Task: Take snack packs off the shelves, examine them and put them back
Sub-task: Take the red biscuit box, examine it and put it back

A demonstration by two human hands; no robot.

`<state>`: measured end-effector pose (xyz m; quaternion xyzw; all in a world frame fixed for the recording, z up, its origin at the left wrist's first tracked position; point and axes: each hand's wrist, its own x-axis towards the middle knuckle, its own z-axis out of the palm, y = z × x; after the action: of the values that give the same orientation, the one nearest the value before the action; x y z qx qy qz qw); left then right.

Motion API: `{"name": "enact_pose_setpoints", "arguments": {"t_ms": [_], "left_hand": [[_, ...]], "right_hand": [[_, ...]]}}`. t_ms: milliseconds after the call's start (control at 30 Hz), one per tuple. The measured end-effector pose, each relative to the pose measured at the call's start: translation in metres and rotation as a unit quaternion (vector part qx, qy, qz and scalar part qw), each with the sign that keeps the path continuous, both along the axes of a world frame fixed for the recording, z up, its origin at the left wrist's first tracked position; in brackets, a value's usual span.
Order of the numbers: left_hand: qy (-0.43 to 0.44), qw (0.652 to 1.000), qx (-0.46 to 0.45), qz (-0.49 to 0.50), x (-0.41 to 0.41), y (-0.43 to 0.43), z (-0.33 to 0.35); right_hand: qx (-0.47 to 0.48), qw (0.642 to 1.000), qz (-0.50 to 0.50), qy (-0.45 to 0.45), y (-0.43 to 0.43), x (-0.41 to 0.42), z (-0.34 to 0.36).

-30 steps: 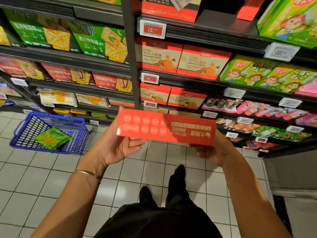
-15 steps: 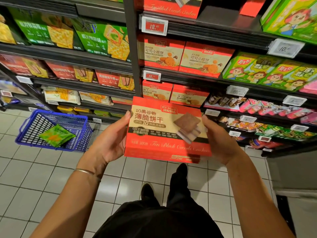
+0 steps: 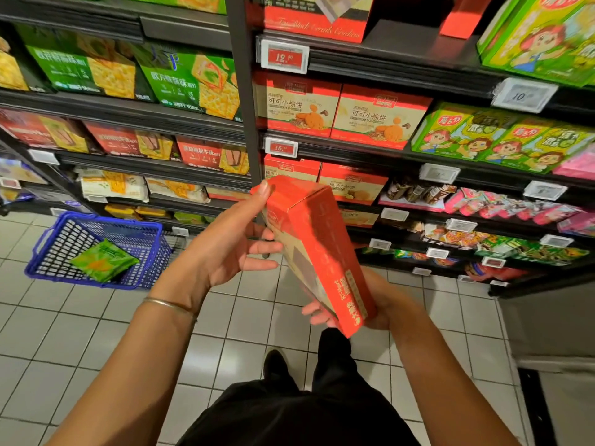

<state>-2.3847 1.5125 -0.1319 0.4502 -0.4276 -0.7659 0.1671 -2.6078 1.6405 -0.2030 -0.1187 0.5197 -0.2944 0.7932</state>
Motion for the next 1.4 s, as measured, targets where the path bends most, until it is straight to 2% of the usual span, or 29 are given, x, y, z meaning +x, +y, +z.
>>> {"name": "enact_pose_setpoints", "arguments": {"t_ms": [67,233,300,400,633,733,800,900,1033,1133,1200,1267,1400], "left_hand": [[0.003,1.000,0.009,-0.001,0.003,-0.001,-0.001],[0.114,0.992,0.033,-0.029,0.020,0.002,-0.010],[0.145,0.988,0.032,-0.048,0.027,0.003,-0.014],[0.153,0.986,-0.011,-0.066,0.032,0.009,-0.025],[0.107,0.969,-0.153,-0.160,0.045,0.014,-0.044],[0.119,0.966,-0.154,-0.170,0.045,0.017,-0.052],[0.134,0.970,-0.142,-0.143,0.043,0.018,-0.057],[0.164,0.980,-0.091,-0.068,0.042,0.020,-0.062],[0.200,0.979,0.022,0.022,0.044,0.017,-0.068],[0.190,0.970,0.145,0.045,0.039,0.016,-0.074],[0.161,0.967,0.192,0.036,0.032,0.019,-0.076],[0.151,0.957,0.243,0.041,0.024,0.023,-0.081],[0.119,0.937,0.323,0.053,0.013,0.033,-0.091]], "right_hand": [[-0.006,1.000,0.000,-0.004,0.000,0.001,0.002],[-0.074,0.987,-0.068,0.128,0.000,-0.010,-0.006],[-0.090,0.984,-0.105,0.113,-0.001,-0.018,-0.006],[-0.118,0.978,-0.155,0.077,-0.001,-0.030,-0.003],[-0.239,0.941,-0.222,0.095,0.002,-0.051,-0.005],[-0.276,0.931,-0.206,0.120,0.003,-0.056,-0.001],[-0.282,0.929,-0.200,0.132,0.004,-0.055,0.003],[-0.273,0.931,-0.213,0.119,0.004,-0.054,0.013],[-0.277,0.929,-0.239,0.053,0.008,-0.050,0.023],[-0.305,0.932,-0.196,0.014,0.004,-0.041,0.035],[-0.299,0.935,-0.190,-0.001,0.000,-0.036,0.041],[-0.276,0.940,-0.202,0.010,-0.003,-0.032,0.044],[-0.252,0.946,-0.158,0.131,-0.013,-0.028,0.052]]}}
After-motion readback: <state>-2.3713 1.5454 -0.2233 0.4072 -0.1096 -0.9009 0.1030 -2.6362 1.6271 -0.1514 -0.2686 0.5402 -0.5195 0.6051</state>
